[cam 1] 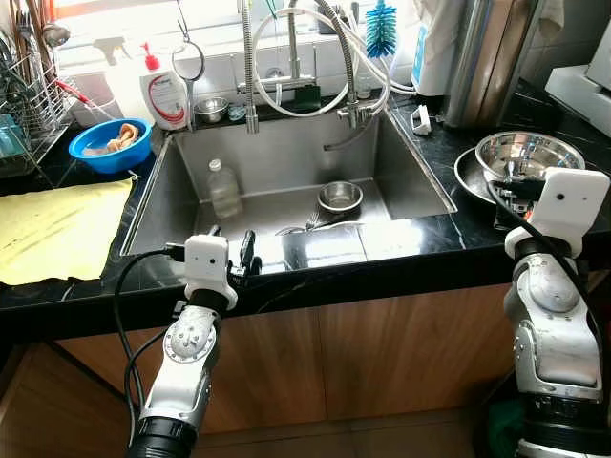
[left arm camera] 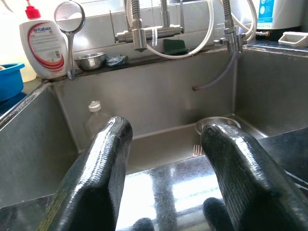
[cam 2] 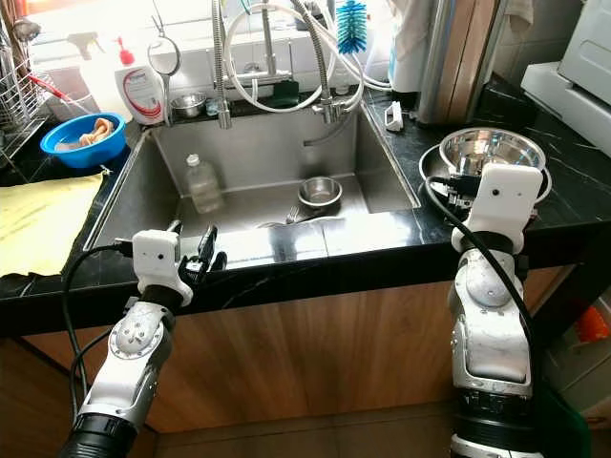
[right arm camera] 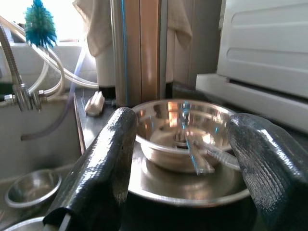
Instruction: Kitchen organization
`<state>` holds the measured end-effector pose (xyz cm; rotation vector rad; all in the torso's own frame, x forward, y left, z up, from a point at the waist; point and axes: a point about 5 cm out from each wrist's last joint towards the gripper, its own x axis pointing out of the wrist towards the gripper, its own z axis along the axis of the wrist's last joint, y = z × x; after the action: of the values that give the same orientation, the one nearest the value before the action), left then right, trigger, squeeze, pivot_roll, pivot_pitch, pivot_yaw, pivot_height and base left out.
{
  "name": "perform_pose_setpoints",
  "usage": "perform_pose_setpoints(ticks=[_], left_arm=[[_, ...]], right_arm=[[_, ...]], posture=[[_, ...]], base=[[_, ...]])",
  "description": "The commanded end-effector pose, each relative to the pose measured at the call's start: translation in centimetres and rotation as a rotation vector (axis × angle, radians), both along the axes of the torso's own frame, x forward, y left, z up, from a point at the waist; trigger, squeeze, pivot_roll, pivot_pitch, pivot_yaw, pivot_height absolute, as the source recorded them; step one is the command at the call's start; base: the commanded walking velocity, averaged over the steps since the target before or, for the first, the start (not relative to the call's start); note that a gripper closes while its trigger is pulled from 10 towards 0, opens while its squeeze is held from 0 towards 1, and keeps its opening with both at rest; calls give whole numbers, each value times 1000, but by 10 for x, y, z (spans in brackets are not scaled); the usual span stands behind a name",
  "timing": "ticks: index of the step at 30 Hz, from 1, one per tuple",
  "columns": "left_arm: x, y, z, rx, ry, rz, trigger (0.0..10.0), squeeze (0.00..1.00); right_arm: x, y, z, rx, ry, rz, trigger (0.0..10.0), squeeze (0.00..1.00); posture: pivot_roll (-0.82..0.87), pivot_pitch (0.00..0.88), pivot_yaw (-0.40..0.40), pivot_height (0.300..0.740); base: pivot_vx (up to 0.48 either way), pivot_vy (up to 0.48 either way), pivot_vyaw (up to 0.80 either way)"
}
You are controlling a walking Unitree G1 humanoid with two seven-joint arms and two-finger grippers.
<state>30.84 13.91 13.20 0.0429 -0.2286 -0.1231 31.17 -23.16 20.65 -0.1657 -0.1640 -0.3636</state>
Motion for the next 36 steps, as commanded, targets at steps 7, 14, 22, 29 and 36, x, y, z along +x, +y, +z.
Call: perform_pose_setpoints(ticks=[7, 14, 22, 29, 36], left_arm=[[0, 1, 0, 23, -5, -2, 10000, 0], [1, 1, 0, 22, -4, 1, 10000, 0], [1, 1, 1, 21, -6, 4, 10000, 0], [1, 2, 1, 21, -7, 6, 10000, 0], [2, 2, 1, 21, -8, 7, 10000, 0]], right_arm=[[2, 2, -5, 11, 45, 0, 10000, 0], [3, 2, -4, 15, 54, -1, 10000, 0], [4, 1, -3, 13, 59, -2, 10000, 0], [6, 2, -2, 16, 68, 17, 10000, 0], [8, 4, -4, 14, 81, 41, 10000, 0]], posture=[[-173, 0, 106, 740], [-173, 0, 104, 740], [-172, 0, 102, 740], [-172, 0, 100, 740], [-169, 0, 99, 740]], base=[[0, 0, 0], [0, 0, 0], [0, 0, 0], [0, 0, 0], [0, 0, 0]])
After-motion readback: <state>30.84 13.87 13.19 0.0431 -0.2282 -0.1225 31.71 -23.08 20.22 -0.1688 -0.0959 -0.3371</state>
